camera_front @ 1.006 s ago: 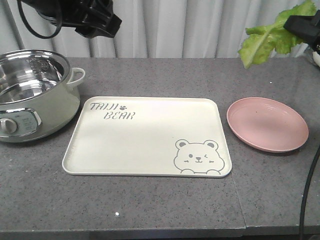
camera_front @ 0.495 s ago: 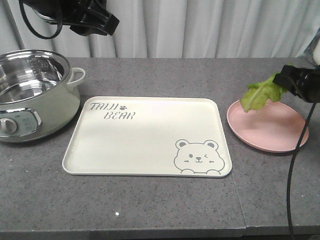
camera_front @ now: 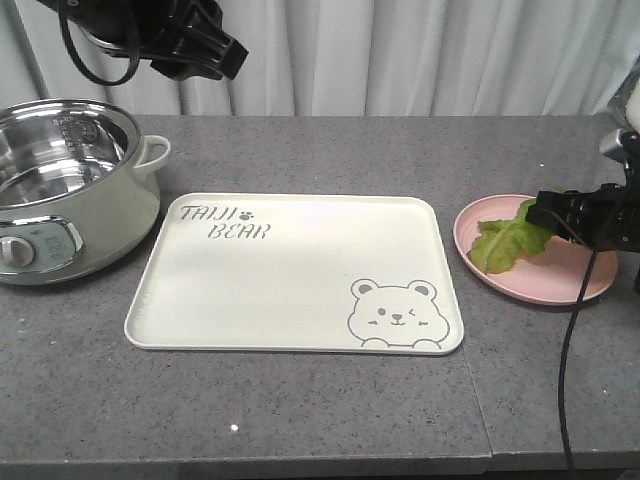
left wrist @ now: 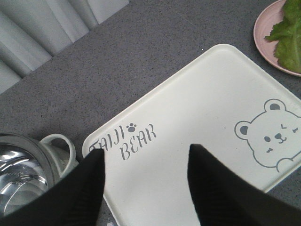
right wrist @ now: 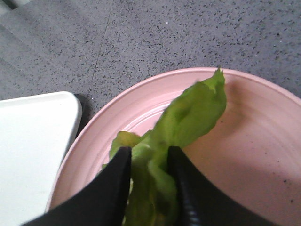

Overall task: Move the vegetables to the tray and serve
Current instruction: 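Open the right gripper to release the lettuce on the plate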

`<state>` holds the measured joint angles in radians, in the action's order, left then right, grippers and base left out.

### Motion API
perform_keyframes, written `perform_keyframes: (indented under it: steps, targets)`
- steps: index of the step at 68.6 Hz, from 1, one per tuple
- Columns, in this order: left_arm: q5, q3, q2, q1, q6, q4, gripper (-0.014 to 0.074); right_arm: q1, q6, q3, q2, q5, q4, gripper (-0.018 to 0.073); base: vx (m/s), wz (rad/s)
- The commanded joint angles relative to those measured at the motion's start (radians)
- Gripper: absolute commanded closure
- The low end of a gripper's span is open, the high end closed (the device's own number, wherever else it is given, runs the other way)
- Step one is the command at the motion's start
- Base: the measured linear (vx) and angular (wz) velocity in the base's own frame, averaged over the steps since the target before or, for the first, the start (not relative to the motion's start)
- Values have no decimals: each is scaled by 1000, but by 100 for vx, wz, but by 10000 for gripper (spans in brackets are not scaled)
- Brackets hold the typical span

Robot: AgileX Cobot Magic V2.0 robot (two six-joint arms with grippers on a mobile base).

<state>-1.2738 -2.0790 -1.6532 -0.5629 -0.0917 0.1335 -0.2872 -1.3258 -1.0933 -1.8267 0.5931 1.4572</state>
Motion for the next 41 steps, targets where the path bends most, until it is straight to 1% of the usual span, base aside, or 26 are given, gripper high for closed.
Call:
perform_keyframes:
  steps: [1,7,10,13,23,30,41]
  targets:
    - [24,-27,36,-2,10,0,220,-7,-5,-29,45,14,16,218,0,0]
    - [24,-27,36,-2,10,0,220,-7,2,-32,45,-20,16,97,0,0]
    - [24,-27,36,-2,10,0,220,-7,9,-39,45,-38,1,62,0,0]
    - [24,-27,36,-2,10,0,220,-7,32,-49,45,-56,-27,46,0,0]
    - [24,-27,36,-2,10,0,220,-7,157,-104,45,-69,-207,45,0,0]
    - [24,-27,36,-2,10,0,220,-7,276,-153,45,-83,-371,45,0,0]
    - [24,-27,36,-2,10,0,220,-7,453,-231,45,-82,-562,46,0,0]
